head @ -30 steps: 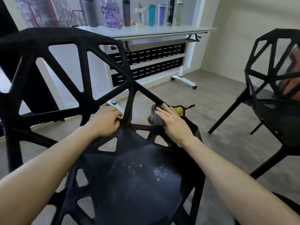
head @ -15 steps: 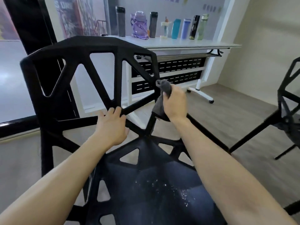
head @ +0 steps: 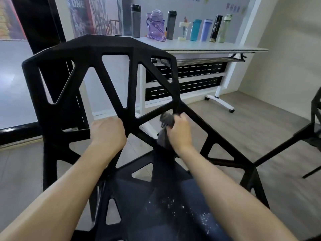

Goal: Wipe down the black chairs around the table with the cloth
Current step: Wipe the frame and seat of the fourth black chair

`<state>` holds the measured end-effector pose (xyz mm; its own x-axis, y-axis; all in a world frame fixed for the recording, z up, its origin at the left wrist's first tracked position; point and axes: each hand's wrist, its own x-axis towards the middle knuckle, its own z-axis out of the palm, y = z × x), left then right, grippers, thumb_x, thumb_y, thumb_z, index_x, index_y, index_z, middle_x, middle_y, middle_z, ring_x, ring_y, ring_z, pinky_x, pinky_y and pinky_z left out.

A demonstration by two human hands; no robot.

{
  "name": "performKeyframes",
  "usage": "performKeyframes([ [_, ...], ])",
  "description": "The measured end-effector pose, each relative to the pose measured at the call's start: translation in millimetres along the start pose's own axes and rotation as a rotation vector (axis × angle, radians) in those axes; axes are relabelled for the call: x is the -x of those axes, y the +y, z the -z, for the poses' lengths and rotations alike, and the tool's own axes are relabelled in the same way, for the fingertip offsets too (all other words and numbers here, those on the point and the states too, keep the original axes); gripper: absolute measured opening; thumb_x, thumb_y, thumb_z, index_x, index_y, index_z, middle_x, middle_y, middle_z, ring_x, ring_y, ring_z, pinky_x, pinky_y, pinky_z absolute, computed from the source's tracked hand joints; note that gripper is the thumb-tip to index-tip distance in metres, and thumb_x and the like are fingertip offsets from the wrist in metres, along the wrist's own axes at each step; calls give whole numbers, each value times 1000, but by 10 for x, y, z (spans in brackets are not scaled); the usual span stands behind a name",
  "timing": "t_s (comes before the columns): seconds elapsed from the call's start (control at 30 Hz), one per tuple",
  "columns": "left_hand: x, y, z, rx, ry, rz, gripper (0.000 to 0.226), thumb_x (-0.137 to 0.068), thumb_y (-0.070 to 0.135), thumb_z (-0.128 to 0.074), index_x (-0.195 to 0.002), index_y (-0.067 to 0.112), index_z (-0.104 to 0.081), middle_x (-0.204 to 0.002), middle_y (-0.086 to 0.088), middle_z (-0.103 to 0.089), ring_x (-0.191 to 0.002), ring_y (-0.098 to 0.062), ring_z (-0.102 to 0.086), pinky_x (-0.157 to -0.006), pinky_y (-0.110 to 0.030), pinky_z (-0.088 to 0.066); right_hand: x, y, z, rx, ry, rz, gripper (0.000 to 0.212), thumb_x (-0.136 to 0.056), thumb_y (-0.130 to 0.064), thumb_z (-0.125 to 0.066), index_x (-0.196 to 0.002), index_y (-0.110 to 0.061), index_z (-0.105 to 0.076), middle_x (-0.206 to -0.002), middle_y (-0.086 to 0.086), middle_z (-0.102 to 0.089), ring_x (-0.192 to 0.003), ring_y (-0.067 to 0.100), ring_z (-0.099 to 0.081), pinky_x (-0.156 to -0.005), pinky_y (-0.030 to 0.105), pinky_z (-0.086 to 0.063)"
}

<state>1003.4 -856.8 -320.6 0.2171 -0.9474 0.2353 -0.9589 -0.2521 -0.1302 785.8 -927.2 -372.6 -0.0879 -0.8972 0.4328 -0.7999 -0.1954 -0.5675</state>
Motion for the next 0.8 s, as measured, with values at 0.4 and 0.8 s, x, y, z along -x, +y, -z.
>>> performKeyframes([
  [0.4, -95, -26, -69, 40, 20, -5, 19, -90, 7, -61, -78, 21, -55, -74, 2, -60, -67, -19, -56, -60, -30, -38, 16, 229, -74, 89, 44, 174, 24, -99, -10, -62, -122, -10, -68, -116, 6, -54, -102, 28, -61, -89, 35, -52],
  [0.8, -175, -285, -6, 29, -83, -146, 41, -94, 11, -58, -128, 32, -68, -92, 4, -60, -83, -23, -56, -62, -31, -36, 472, -481, -358, 19, -101, 618, 55, -85, -3, -75, -138, -15, -68, -129, 9, -56, -121, 29, -56, -90, 37, -57],
])
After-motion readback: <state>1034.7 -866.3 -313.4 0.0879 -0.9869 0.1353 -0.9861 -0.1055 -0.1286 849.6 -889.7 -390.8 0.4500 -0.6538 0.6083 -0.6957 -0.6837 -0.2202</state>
